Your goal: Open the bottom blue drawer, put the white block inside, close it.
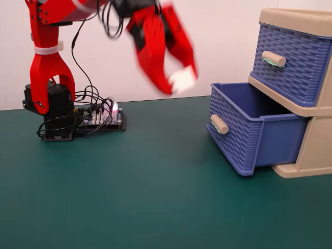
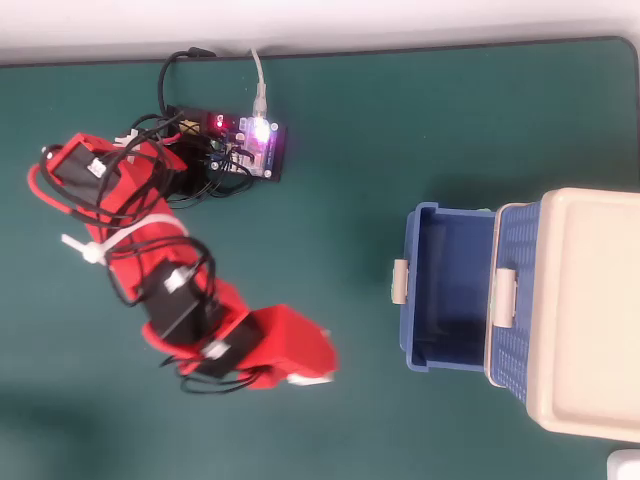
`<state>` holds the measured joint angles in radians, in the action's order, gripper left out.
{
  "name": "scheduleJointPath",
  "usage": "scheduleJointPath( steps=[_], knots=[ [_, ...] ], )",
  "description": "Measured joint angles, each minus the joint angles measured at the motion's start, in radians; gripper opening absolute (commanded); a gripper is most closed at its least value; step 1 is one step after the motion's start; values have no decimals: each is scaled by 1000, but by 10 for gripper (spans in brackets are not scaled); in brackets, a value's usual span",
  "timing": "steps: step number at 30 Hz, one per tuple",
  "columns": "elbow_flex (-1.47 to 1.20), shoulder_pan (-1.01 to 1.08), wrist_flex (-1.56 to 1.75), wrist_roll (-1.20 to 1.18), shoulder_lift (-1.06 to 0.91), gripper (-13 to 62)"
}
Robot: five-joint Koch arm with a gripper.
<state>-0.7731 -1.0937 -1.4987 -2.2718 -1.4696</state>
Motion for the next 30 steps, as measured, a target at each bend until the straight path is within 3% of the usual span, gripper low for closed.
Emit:
scheduleJointPath(
  steps=[3,9,13,15,23,30],
  knots=[
    [169,-143,31,-242,120,-82],
    [425,-233,37,-291,360,-64],
    [517,-261,46,-291,471,233],
    [526,-262,55,-291,509,312],
    [594,-262,103,-293,500,337],
    [598,-242,-353,-293,253,336]
  ],
)
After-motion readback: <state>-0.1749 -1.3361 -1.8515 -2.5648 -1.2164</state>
